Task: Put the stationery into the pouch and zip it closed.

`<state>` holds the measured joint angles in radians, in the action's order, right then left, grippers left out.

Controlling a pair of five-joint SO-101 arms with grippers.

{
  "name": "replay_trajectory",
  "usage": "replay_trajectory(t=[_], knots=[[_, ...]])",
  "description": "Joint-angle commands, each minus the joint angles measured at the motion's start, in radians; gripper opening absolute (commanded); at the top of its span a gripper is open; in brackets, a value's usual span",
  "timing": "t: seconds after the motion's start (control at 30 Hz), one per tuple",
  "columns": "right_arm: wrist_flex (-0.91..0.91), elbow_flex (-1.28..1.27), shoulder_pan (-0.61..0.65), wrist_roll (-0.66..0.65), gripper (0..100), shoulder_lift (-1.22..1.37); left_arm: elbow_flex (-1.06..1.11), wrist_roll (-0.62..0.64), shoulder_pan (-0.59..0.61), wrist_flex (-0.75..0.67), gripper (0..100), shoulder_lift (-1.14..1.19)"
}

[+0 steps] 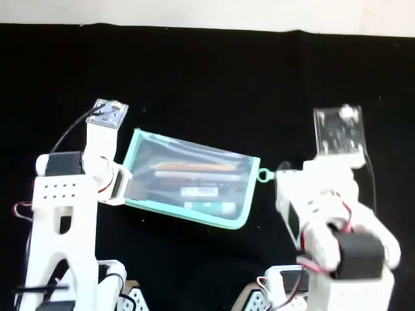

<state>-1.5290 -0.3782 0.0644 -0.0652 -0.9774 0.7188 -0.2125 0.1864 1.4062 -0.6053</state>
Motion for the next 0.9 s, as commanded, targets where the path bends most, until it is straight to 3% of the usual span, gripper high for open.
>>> replay_trajectory(t=[0.0,0.2,0.43,0.87], knots=[[0.09,0.021,-0.013,-0.005,27.7,0.096,-0.035,-0.006,0.01,0.005,35,0.018],[0.185,0.019,-0.154,-0.311,27.7,0.297,-0.028,-0.003,0.012,0.006,35,0.019],[0.337,0.019,-0.294,-0.443,27.7,0.489,-0.03,-0.002,0.012,0.04,35,0.019],[0.466,0.019,-0.318,-0.756,27.7,0.806,-0.031,0.0,0.012,0.112,35,0.019]])
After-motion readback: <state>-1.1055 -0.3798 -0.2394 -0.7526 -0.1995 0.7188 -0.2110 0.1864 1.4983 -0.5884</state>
